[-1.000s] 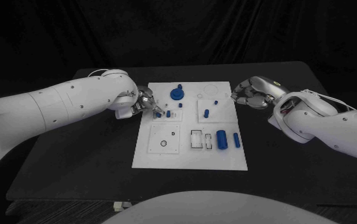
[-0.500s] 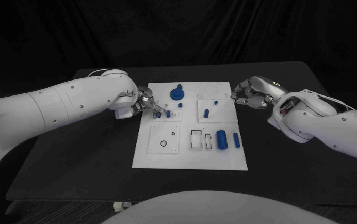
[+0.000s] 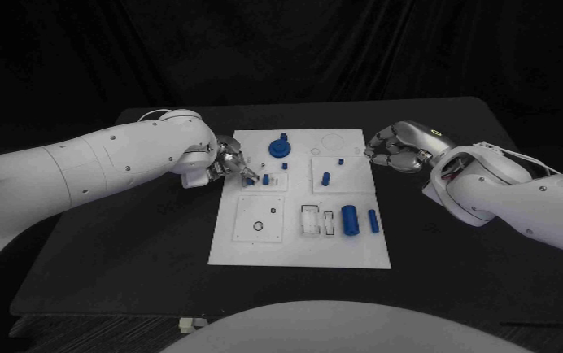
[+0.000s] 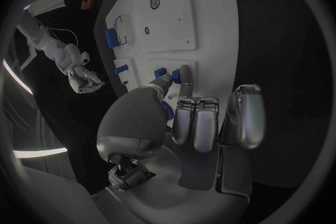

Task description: Assemble the parts on the task board

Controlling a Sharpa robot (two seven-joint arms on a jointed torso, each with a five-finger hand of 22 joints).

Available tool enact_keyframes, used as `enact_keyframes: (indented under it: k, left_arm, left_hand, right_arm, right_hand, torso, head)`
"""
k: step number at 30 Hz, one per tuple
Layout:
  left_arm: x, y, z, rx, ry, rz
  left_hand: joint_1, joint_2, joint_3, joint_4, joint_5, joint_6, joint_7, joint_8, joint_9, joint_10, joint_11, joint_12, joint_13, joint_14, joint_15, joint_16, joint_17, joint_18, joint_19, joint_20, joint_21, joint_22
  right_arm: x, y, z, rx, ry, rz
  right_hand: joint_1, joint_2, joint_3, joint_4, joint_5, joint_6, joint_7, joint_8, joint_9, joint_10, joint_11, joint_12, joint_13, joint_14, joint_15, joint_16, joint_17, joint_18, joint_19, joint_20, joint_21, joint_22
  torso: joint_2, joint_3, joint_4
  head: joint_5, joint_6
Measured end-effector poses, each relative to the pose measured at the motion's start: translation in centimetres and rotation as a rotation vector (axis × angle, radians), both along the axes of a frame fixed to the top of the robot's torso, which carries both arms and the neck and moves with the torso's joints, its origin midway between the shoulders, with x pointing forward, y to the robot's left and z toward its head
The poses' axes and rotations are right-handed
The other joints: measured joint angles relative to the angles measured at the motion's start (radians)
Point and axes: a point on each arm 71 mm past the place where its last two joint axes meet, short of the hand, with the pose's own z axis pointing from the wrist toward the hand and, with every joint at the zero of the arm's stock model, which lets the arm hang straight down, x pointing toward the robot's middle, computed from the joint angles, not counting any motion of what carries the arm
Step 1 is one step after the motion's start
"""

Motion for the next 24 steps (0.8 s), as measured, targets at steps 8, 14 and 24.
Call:
enact_keyframes:
  k: [8,14,24]
  left_arm:
    - [-0.17,-0.17,0.08,-0.016,-0.003,-0.009]
    - [-0.21,-0.22,0.1,-0.023,-0.006,-0.012]
    - [-0.35,-0.03,0.11,-0.036,-0.022,-0.007]
  left_hand:
    - [0.056,-0.004,0.033,-0.049,0.077,-0.006,0.001,-0.003,0.0,0.0,0.0,0.0,0.0,0.0,0.0,0.0,0.0,0.0,-0.004,-0.004,-0.003,0.0]
    - [0.073,-0.005,0.055,-0.072,0.096,-0.01,0.001,-0.003,0.001,0.0,0.0,0.0,0.0,0.0,0.0,0.0,0.0,0.0,-0.004,-0.004,-0.004,0.0]
    - [0.092,-0.018,0.093,-0.036,0.22,-0.018,0.007,0.009,0.026,0.0,0.0,0.0,0.0,0.0,0.0,0.0,0.0,0.0,-0.004,-0.004,-0.004,0.0]
  right_arm:
    - [0.01,0.03,-0.06,-0.001,0.002,0.0]
    - [0.03,0.08,-0.11,-0.002,0.004,0.001]
    - [0.09,0.11,-0.19,-0.004,0.007,0.001]
  right_hand:
    - [0.003,-0.003,0.0,0.0,0.0,0.0,0.0,0.0,0.0,0.0,0.0,-0.002,0.0,0.0,0.0,0.0,0.0,0.0,0.0,0.0,0.0,0.0]
    - [0.003,-0.003,0.003,0.003,0.0,0.0,0.0,0.0,0.0,0.004,0.004,-0.002,0.0,-0.002,0.002,0.0,-0.002,0.008,0.0,0.0,0.0,0.001]
    - [0.003,-0.003,0.003,0.003,0.0,0.0,0.0,0.0,0.0,0.004,0.004,-0.002,0.0,-0.002,0.002,0.0,-0.002,0.008,0.0,0.0,0.0,0.001]
  torso:
    - [0.0,0.0,0.0]
    - [0.0,0.0,0.0]
    - [0.0,0.0001,0.0002]
  head:
    - [0.001,0.0]
    - [0.001,0.0]
    - [0.001,0.0]
